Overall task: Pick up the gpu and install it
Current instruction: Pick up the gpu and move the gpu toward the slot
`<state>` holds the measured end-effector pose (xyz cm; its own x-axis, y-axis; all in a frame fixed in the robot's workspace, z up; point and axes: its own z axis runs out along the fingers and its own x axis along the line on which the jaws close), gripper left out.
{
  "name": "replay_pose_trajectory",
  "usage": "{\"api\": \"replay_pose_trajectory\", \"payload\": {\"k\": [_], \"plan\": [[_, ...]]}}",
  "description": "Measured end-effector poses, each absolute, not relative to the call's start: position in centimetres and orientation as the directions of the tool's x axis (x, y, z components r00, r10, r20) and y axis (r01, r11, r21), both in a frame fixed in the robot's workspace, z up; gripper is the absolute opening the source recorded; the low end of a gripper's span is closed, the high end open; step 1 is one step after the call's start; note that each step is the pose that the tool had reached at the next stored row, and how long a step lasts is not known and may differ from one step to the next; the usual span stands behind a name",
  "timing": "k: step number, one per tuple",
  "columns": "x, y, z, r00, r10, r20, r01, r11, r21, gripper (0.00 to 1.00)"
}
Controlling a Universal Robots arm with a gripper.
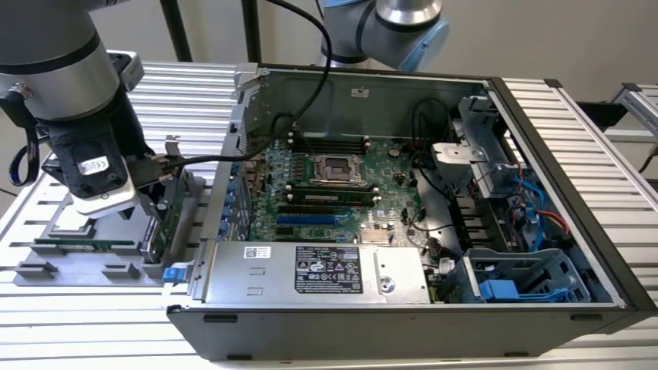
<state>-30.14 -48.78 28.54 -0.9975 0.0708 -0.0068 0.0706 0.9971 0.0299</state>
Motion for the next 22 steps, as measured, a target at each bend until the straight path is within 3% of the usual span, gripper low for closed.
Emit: {"api": "replay_pose_trajectory", "payload": {"k": [22], "plan": [[-30.1, -47.7, 26.9, -0.997, 0.075, -0.008, 0.074, 0.997, 0.030, 1.00]]}}
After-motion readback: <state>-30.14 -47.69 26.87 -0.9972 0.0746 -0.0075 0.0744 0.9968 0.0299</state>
